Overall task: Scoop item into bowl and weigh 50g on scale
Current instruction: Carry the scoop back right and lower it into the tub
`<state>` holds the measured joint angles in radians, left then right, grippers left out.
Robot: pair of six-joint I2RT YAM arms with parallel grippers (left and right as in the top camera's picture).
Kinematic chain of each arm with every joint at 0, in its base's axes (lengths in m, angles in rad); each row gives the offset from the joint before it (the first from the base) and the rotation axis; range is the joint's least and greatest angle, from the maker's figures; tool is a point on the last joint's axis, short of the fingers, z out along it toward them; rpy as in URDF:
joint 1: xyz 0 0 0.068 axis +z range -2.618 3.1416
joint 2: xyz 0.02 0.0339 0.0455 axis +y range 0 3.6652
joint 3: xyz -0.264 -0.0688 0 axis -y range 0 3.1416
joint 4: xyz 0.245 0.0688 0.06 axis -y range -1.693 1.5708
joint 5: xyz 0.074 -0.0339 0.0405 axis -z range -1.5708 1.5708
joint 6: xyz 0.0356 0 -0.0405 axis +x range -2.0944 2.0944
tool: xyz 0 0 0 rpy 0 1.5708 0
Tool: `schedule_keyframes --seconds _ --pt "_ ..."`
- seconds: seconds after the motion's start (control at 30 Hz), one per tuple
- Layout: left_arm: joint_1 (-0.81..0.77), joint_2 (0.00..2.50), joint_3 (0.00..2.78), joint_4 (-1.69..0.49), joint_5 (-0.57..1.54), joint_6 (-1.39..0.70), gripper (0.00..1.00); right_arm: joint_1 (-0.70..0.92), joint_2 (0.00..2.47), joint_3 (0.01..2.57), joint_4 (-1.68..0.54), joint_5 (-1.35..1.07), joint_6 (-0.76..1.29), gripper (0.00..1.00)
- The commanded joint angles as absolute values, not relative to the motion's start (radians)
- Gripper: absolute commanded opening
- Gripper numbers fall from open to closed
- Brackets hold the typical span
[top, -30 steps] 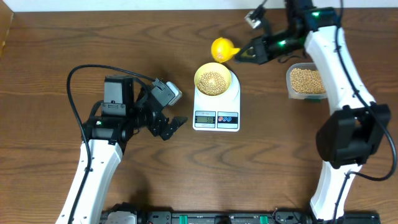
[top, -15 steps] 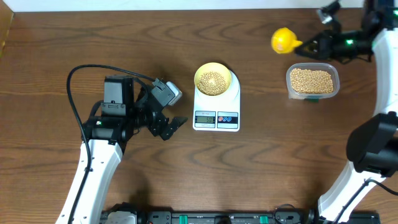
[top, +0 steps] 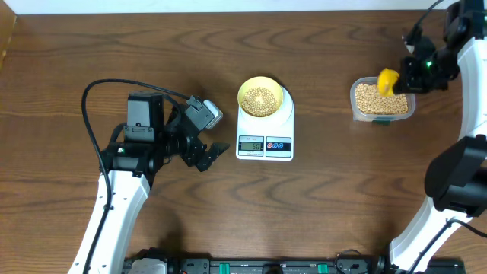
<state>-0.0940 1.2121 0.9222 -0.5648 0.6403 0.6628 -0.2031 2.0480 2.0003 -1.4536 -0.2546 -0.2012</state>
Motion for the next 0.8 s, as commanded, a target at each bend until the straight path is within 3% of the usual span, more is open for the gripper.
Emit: schedule_keyframes --seconds 0.0,0.47,0.6,0.77 --pt "-0.089 1.218 0.933 -0.564 0.635 0.677 0.98 -0.162 2.022 1.987 -1.451 -0.086 -0.143 0.01" --pt "-0.089 1.218 0.933 -0.564 0.635 0.677 0.98 0.026 2.022 1.987 -1.457 0.336 0.017 0.01" --pt "-0.089 1.218 0.933 -0.564 0.635 0.677 0.98 0.022 2.022 1.987 -1.459 0.284 0.076 0.01" --pt "-0.089 1.218 0.933 -0.564 0.635 0.677 0.97 -0.032 2.022 1.987 -1.452 0.043 0.078 0.01"
